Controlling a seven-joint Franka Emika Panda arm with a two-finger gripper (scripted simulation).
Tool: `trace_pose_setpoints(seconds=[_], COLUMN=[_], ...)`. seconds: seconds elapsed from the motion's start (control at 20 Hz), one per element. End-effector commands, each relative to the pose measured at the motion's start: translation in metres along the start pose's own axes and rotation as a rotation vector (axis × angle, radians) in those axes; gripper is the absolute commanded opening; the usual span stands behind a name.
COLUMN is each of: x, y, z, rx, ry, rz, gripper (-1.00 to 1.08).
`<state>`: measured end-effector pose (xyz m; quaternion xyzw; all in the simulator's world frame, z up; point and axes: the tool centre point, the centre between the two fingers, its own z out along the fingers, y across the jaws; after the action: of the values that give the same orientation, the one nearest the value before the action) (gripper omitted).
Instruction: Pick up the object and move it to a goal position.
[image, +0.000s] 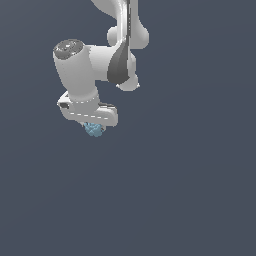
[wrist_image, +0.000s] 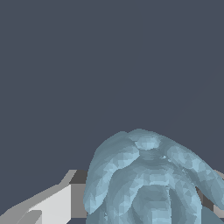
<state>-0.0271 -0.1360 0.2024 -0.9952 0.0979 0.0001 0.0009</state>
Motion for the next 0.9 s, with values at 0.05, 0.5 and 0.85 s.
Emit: trace_pose_setpoints(seconds=[0.05, 0.5, 0.85], x=[-0.013, -0.044, -0.062], y=[0.018, 0.065, 0.096], z=[-0.038, -0.135, -0.199], rx=[0.0, 0.001, 0.0], ry=[0.0, 0.0, 0.0], rz=[0.0, 0.0, 0.0], gripper=[-1.0, -1.0, -1.0])
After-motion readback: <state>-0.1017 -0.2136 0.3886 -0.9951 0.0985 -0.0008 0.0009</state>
